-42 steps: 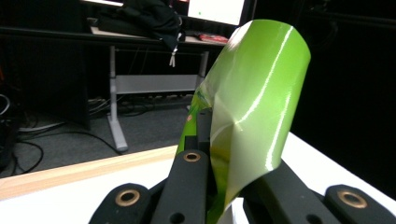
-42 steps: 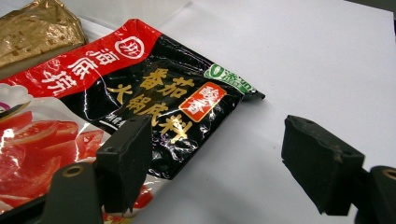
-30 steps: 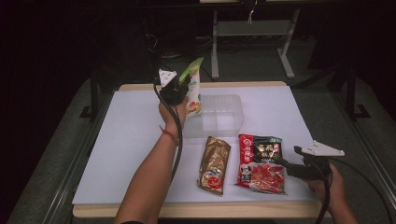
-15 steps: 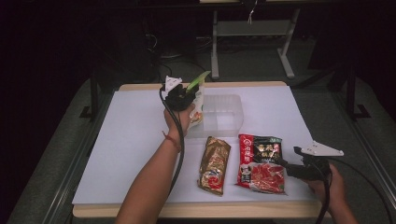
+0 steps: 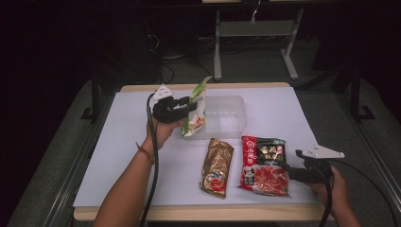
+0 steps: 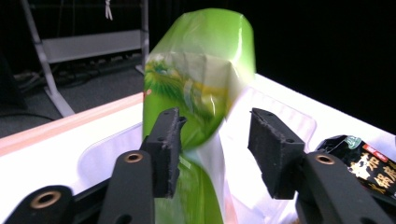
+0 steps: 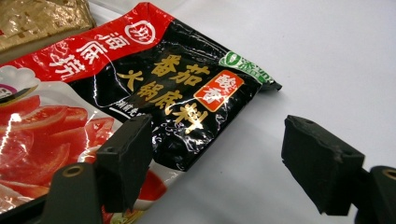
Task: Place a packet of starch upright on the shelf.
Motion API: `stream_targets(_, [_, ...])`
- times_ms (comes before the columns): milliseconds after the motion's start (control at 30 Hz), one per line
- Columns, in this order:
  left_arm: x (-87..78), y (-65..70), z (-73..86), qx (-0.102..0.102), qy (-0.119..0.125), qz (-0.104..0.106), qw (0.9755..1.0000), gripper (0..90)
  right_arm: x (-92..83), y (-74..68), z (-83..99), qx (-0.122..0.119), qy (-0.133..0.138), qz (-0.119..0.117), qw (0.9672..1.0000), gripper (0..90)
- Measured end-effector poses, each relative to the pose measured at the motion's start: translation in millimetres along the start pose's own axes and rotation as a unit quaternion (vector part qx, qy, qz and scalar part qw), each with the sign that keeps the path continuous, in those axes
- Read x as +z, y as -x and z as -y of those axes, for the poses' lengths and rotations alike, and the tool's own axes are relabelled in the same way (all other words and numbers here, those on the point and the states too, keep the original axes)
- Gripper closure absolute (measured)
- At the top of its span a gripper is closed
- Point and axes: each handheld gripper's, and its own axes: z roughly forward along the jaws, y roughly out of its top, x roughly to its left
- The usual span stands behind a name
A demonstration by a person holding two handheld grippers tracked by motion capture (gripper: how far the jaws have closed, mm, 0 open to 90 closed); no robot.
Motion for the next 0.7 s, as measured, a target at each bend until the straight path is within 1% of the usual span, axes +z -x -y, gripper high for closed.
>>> stream_targets(33, [-2.1,0.9,3.6,0.011,-0.013,0.001,0.9999,52.2,0.5,-0.1,0.2,0.000,-0.001,-0.001,1.0000,24.4])
stream_targets(67, [-4.1,2.6,8.2,0.022,-0.018,0.003,0.9996,50.7,1.1,-0.2,0.3,-0.001,-0.002,0.000,1.0000,24.4])
stream_targets(100, [-5.6,4.2,13.1,0.033,-0.030,0.011,0.9990,52.4,1.5,-0.5,0.4,-0.002,-0.004,0.000,1.0000,24.4])
stream_targets(133, [-6.3,6.6,18.4,0.047,-0.040,0.012,0.9980,54.1,1.7,-0.9,0.4,-0.002,-0.005,-0.001,1.0000,24.4])
stream_targets(167, [-6.9,9.4,23.6,0.060,-0.048,0.002,0.9970,55.5,1.9,-1.6,0.3,-0.004,-0.004,-0.001,1.0000,24.4])
stream_targets(200, [-7.7,11.2,28.6,0.068,-0.052,0.003,0.9963,56.2,1.9,-2.0,0.2,-0.004,-0.004,-0.001,1.0000,24.4])
stream_targets(233, [-8.7,12.0,32.8,0.070,-0.053,0.012,0.9961,56.2,1.9,-2.0,0.2,-0.004,-0.004,-0.001,1.0000,24.4])
stream_targets(267, [-10.7,12.7,36.0,0.073,-0.053,0.008,0.9959,56.3,1.9,-2.2,0.1,-0.005,-0.004,-0.001,1.0000,24.4])
stream_targets(300, [-12.9,12.6,38.5,0.071,-0.052,0.006,0.9961,59.9,2.4,-2.5,0.2,-0.006,-0.005,0.000,1.0000,24.4])
stream_targets(333, [-14.9,11.7,40.8,0.062,-0.056,0.012,0.9964,59.9,2.4,-2.5,0.2,-0.006,-0.005,0.000,1.0000,24.4])
stream_targets(367, [-15.6,11.4,44.0,0.061,-0.059,0.015,0.9963,62.1,2.9,-2.9,0.5,-0.007,-0.007,0.000,1.0000,24.4])
stream_targets(400, [-16.0,11.4,48.0,0.065,-0.066,0.009,0.9956,62.1,2.9,-2.9,0.5,-0.007,-0.007,0.000,1.0000,24.4])
stream_targets(467, [-14.5,11.2,57.4,0.067,-0.080,0.012,0.9944,63.3,3.1,-3.5,0.9,-0.008,-0.006,0.000,1.0000,24.4])
stream_targets(500, [-12.8,11.3,61.7,0.070,-0.084,0.007,0.9940,63.3,3.1,-3.5,0.9,-0.008,-0.006,0.000,1.0000,24.4])
stream_targets(533, [-10.4,11.4,64.4,0.077,-0.093,0.003,0.9927,65.5,3.0,-3.6,0.7,-0.011,-0.004,0.002,0.9999,24.4])
stream_targets(567, [-8.3,12.0,65.7,0.088,-0.100,0.005,0.9911,68.3,3.0,-4.3,0.1,-0.015,-0.004,0.004,0.9999,24.4])
stream_targets(600, [-7.2,13.1,66.3,0.096,-0.095,0.003,0.9909,68.3,3.0,-4.3,0.1,-0.015,-0.004,0.004,0.9999,24.4])
stream_targets(633, [-6.2,14.5,65.9,0.095,-0.093,-0.007,0.9911,70.1,3.2,-4.9,-0.2,-0.017,-0.003,0.005,0.9998,24.4])
stream_targets(667, [-5.2,15.2,65.3,0.096,-0.093,-0.007,0.9911,71.4,3.4,-5.4,-0.6,-0.020,-0.003,0.006,0.9998,24.4])
stream_targets(700, [-4.3,15.7,64.8,0.100,-0.095,-0.007,0.9904,72.4,3.8,-5.8,-0.8,-0.021,-0.003,0.006,0.9997,24.4])
